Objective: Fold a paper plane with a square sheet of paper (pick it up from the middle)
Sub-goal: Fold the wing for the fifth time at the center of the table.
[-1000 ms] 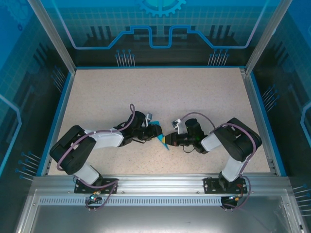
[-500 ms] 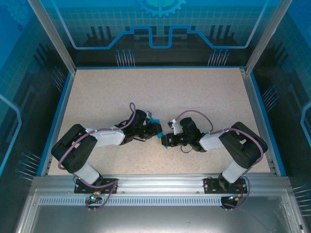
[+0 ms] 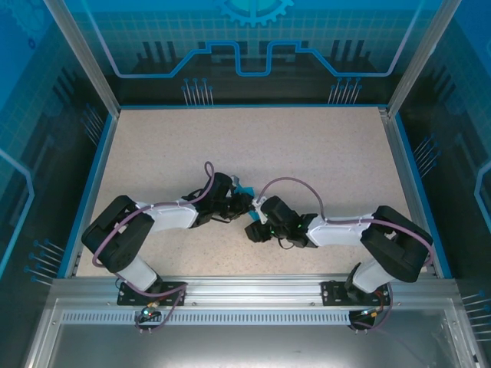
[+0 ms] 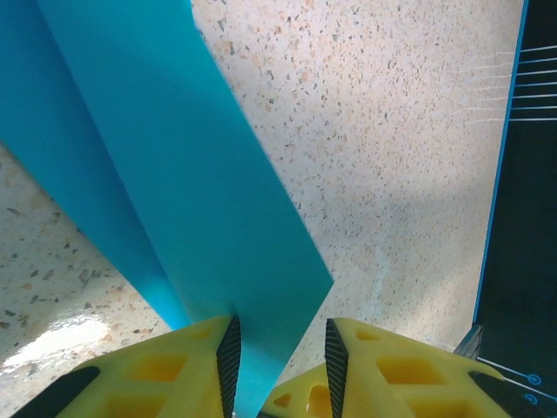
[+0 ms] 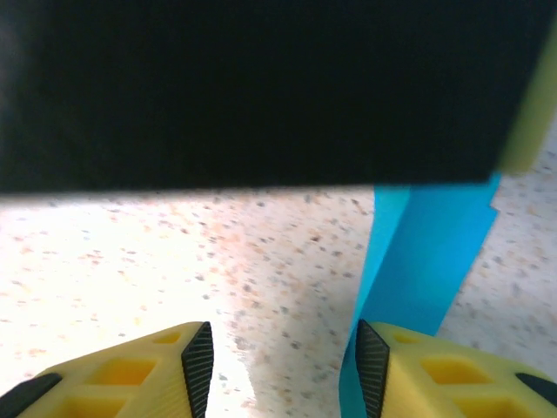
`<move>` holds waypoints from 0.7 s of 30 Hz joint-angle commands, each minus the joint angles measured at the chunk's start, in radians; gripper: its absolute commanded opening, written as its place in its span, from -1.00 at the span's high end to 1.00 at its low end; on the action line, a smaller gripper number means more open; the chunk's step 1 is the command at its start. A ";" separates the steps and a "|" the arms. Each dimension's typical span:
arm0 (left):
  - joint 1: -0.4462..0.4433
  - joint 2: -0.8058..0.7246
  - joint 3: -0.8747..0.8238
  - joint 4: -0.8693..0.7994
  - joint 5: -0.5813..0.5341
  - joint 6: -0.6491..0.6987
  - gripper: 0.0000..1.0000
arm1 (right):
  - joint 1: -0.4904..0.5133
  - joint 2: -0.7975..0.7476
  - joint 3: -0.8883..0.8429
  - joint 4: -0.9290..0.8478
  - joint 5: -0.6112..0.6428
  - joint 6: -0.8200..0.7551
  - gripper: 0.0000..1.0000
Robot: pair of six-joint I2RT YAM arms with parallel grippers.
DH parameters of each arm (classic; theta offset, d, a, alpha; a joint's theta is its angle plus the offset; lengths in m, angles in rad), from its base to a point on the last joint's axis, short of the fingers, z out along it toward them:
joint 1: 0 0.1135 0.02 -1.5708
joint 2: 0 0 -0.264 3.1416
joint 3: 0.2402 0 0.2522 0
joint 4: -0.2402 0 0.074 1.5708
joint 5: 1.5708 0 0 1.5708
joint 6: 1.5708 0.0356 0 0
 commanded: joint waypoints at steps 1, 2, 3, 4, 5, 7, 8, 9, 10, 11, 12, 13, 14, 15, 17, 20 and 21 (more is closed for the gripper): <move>-0.005 0.007 0.024 -0.023 -0.015 0.000 0.32 | 0.043 0.011 0.041 -0.085 0.191 -0.056 0.00; -0.005 0.009 0.025 -0.023 -0.012 -0.001 0.32 | 0.053 0.015 0.046 -0.089 0.216 -0.061 0.00; -0.005 0.008 0.025 -0.024 -0.012 0.000 0.32 | 0.059 0.018 0.052 -0.095 0.232 -0.063 0.00; -0.005 0.007 0.024 -0.023 -0.011 0.000 0.32 | 0.063 0.023 0.055 -0.096 0.241 -0.065 0.01; -0.005 0.007 0.024 -0.023 -0.012 -0.001 0.32 | 0.064 0.028 0.059 -0.094 0.243 -0.068 0.02; -0.005 0.009 0.025 -0.022 -0.012 0.000 0.32 | 0.066 0.039 0.066 -0.094 0.246 -0.071 0.07; -0.005 0.011 0.026 -0.021 -0.010 0.000 0.32 | 0.067 0.048 0.072 -0.099 0.250 -0.073 0.12; -0.005 0.012 0.026 -0.021 -0.008 -0.001 0.33 | 0.069 0.055 0.078 -0.102 0.259 -0.075 0.14; -0.005 0.012 0.028 -0.022 -0.008 0.000 0.33 | 0.072 0.061 0.081 -0.102 0.267 -0.080 0.15; -0.005 0.012 0.027 -0.022 -0.009 0.000 0.33 | 0.074 0.064 0.084 -0.102 0.271 -0.084 0.15; -0.005 0.012 0.028 -0.022 -0.008 0.000 0.33 | 0.074 0.066 0.086 -0.102 0.277 -0.085 0.15; -0.005 0.013 0.028 -0.022 -0.008 0.000 0.34 | 0.075 0.066 0.086 -0.103 0.282 -0.086 0.15; -0.004 0.014 0.030 -0.022 -0.007 0.000 0.35 | 0.075 0.067 0.088 -0.103 0.286 -0.090 0.16; -0.005 0.013 0.030 -0.022 -0.008 -0.001 0.35 | 0.075 0.068 0.088 -0.102 0.290 -0.091 0.16; -0.005 0.015 0.032 -0.023 -0.010 -0.002 0.35 | 0.075 0.073 0.091 -0.102 0.296 -0.099 0.21; -0.005 0.018 0.036 -0.025 -0.008 -0.001 0.36 | 0.078 0.088 0.103 -0.117 0.319 -0.102 0.35; -0.005 0.017 0.037 -0.024 -0.009 -0.001 0.36 | 0.080 0.089 0.103 -0.117 0.323 -0.102 0.40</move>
